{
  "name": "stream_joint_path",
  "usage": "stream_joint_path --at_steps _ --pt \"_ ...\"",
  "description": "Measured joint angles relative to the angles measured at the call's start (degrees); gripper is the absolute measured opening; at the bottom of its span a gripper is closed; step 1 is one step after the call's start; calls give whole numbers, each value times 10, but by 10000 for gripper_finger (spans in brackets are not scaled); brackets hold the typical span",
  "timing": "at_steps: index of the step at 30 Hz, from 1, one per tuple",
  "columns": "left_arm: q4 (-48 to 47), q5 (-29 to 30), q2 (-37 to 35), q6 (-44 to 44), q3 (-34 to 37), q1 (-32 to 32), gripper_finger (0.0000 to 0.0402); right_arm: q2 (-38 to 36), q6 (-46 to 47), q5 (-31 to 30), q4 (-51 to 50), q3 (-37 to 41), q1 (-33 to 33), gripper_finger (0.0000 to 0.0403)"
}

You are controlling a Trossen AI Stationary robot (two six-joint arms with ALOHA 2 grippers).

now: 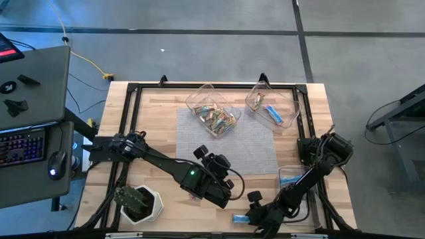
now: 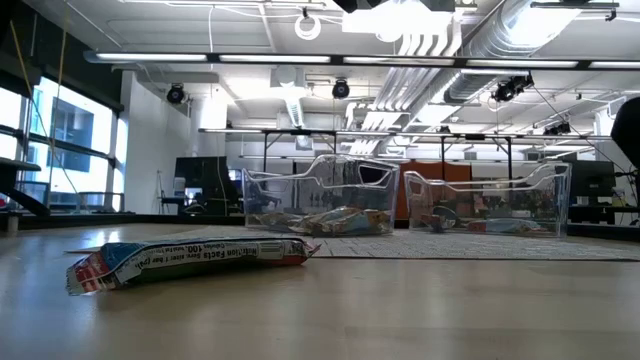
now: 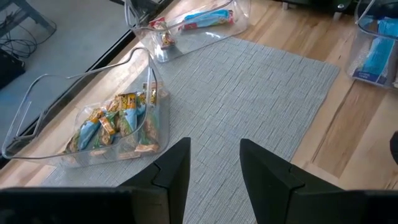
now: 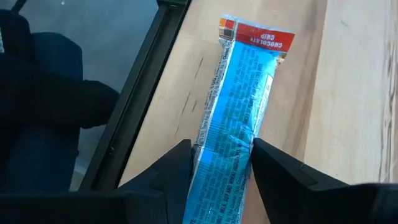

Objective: Pick and place Granola Bars by type
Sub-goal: Put the red granola bar into the top right transparent bin

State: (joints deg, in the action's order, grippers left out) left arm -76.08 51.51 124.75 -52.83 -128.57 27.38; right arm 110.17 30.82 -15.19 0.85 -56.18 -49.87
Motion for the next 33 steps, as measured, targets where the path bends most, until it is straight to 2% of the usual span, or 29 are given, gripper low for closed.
stream_joint_path --at_steps 4,12,15,18,20,23,27,30,33 --pt "-2 0 0 0 0 0 133 0 -15 5 -6 0 1 143" --pt "-4 0 0 0 0 0 133 -3 -27 27 -14 -4 21 96" --pt "-4 0 0 0 0 0 133 -18 -42 59 -30 -6 37 89" --pt "-4 0 0 0 0 0 133 -57 -65 54 -60 -5 52 87" --pt "-5 1 0 0 0 0 133 -94 -86 32 -93 -8 64 87" --pt "-11 1 0 0 0 0 133 -159 -114 -20 -192 -7 85 87" --pt "-17 0 0 0 0 0 133 -281 -119 -125 -354 -8 118 87" --pt "-14 0 0 -1 0 0 133 -377 -87 -210 -497 -7 145 87" --pt "-14 1 0 -2 0 -1 133 -479 -34 -269 -594 -8 183 87"
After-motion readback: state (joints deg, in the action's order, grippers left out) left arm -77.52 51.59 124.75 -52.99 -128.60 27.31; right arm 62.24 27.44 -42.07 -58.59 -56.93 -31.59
